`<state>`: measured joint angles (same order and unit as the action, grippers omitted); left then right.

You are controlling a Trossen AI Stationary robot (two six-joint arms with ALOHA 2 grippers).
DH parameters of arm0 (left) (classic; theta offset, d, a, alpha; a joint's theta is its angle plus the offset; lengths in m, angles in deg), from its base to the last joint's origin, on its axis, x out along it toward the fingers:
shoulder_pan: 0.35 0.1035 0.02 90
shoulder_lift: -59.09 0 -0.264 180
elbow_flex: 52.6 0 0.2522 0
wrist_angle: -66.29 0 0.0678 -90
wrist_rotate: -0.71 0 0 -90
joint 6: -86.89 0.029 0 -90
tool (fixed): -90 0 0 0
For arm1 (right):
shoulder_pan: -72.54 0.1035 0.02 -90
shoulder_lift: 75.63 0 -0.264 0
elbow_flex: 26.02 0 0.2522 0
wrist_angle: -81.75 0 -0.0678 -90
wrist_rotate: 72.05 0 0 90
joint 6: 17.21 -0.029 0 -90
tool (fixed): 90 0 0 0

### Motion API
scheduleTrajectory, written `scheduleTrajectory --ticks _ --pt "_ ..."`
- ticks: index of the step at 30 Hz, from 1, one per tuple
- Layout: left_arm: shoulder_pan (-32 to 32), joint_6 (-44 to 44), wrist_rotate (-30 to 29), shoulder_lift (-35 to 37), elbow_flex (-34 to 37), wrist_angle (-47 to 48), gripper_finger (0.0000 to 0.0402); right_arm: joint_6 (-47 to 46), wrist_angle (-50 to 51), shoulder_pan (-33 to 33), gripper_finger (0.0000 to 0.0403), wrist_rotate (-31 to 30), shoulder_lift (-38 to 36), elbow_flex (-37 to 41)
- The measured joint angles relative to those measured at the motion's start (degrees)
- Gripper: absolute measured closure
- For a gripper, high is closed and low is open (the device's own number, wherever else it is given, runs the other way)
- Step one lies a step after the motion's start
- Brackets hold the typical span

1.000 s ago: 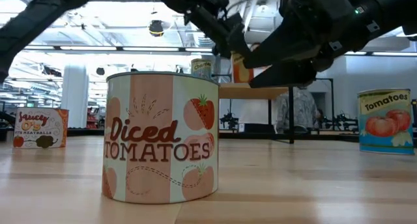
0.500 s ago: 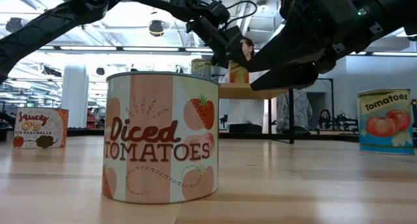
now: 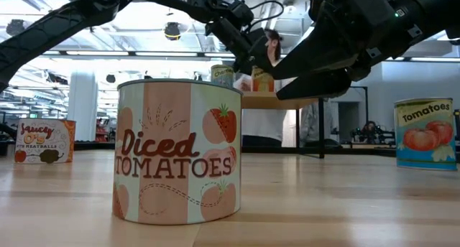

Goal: Pick and place cans onto a shelf
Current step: Put the canned pineapple on the shelf, then put the canned meatballs on the shelf

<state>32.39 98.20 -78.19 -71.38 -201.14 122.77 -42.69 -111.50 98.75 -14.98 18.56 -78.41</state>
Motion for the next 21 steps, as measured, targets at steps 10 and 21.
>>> scheduleTrajectory --ticks 10,21 --pt "0.00 0.49 -2.61 0.24 -0.12 0.14 0.0023 0.00 0.01 0.00 0.0014 -0.01 0.00 0.00" --pt "-0.85 1.83 -4.28 7.20 -0.13 1.68 0.0003 0.00 0.03 -0.07 0.0014 -0.01 0.00 0.00"
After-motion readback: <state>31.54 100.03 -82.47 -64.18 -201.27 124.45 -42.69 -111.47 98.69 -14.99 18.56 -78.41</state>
